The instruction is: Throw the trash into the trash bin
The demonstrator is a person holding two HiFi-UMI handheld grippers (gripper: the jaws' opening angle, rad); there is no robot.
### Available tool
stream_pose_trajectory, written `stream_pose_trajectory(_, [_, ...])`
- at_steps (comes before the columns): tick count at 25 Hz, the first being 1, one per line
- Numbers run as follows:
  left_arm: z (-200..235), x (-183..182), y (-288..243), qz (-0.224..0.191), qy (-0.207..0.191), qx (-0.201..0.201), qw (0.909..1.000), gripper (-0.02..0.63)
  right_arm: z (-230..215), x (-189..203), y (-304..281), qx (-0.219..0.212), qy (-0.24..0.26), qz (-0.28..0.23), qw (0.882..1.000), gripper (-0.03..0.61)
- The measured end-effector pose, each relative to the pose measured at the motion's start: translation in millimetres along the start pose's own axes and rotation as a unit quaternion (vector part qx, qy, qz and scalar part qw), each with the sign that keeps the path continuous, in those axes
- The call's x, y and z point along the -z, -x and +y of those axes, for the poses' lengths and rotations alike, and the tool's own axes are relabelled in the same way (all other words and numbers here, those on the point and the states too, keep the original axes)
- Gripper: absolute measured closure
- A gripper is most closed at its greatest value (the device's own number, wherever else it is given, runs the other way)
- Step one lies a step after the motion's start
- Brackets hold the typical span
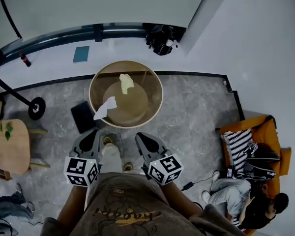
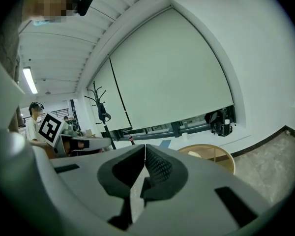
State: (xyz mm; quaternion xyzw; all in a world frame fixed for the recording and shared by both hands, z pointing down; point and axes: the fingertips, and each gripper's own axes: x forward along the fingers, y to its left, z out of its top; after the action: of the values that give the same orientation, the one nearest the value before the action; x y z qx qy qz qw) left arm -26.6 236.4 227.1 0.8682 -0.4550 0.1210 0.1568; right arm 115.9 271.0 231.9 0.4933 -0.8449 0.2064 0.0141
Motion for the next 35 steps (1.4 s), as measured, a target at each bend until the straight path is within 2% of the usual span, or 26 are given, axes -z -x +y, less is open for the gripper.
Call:
stream_pose_trajectory(11, [59, -44, -72, 0.001, -0.001, 0.014, 0.9999, 0.597, -31, -40, -88, 0.009, -0.004, -0.003, 1.0, 0.558])
stream_pose_trajectory(20, [113, -95, -123, -0.021, -0.017, 0.043, 0.9987, 0.597, -49, -84, -160, 0.036, 0.001, -0.022, 0.999, 0.558])
stream_pose_trajectory(26, [126, -116, -143, -0.026, -0.035, 0.084, 0.9955, 0.597, -52, -101, -184, 0.053, 0.005, -0.03, 0.998, 0.558])
stream_pose_trajectory(35, [140, -133, -164, -0.025, -0.032, 0.083, 0.9958, 0.597, -67, -117, -205, 0.057, 0.0, -0.029, 0.998, 0.558])
